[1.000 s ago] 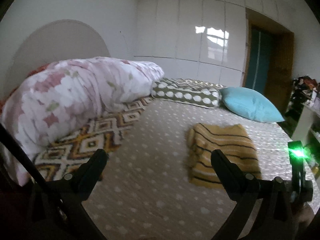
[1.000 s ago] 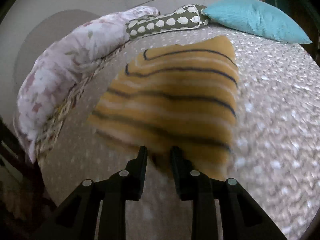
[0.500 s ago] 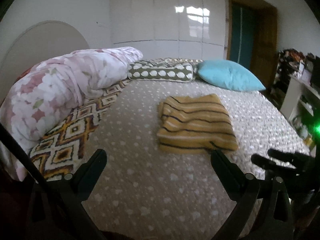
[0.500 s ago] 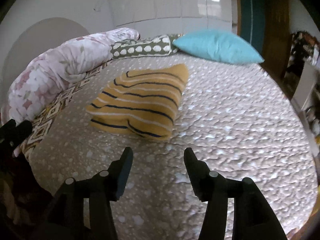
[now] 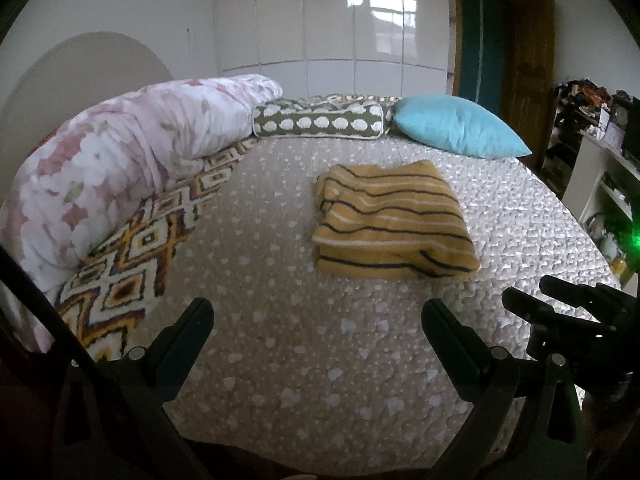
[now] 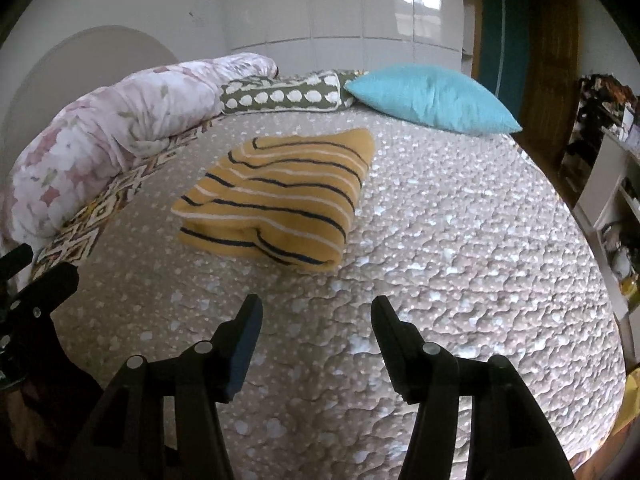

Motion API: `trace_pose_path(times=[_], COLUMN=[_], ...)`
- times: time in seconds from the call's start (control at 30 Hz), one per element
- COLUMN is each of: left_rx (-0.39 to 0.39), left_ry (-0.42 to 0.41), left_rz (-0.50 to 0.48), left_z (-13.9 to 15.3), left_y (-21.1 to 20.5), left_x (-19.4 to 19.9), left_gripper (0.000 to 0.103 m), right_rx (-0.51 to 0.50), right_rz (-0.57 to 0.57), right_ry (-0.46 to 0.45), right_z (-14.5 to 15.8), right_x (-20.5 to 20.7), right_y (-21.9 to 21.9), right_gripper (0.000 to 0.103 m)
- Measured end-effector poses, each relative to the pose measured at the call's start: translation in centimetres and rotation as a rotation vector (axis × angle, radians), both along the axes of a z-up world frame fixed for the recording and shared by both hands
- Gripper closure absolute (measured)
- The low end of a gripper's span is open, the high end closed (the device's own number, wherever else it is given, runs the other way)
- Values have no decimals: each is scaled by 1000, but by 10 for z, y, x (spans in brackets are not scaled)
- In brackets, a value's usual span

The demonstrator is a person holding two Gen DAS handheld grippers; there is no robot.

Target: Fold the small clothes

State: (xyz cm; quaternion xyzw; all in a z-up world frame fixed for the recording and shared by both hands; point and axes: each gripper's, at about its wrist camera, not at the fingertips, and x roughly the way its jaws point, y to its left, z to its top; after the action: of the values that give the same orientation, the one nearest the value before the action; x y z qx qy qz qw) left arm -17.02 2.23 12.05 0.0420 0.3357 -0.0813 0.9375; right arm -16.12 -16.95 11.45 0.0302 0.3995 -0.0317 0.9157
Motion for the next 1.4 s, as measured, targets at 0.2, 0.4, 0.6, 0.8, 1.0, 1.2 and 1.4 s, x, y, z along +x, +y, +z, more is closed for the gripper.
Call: trace_pose_path(times=[0.2, 0.4, 0.6, 0.8, 1.0, 1.2, 1.4], left_rx=[-17, -19, -13, -13, -4, 23, 45], left_ry=[21, 19, 13, 22, 49, 123, 237], left_rz=[14, 6, -7, 1, 6, 23, 38], left_z=[-3, -2, -1, -2, -14, -50, -92], left_y=[6, 5, -2, -2, -1, 5, 10], left_x=[2, -1, -7, -8, -2, 25, 50], left_gripper=[0, 0, 0, 0, 0, 0, 0], right_rx=[-47, -135, -215, -245, -244, -219, -207], right_rz=[-14, -9, 9, 8, -10, -44, -88], right_ry=[22, 11, 3, 16, 43, 96, 146], right_z=[-3, 3, 3, 0, -10, -24, -36], right_x=[1, -5, -9, -8, -3, 10, 20], right_y=[6, 20, 32, 36, 32, 20, 7], right_gripper=[42, 36, 34, 32, 31, 31, 31])
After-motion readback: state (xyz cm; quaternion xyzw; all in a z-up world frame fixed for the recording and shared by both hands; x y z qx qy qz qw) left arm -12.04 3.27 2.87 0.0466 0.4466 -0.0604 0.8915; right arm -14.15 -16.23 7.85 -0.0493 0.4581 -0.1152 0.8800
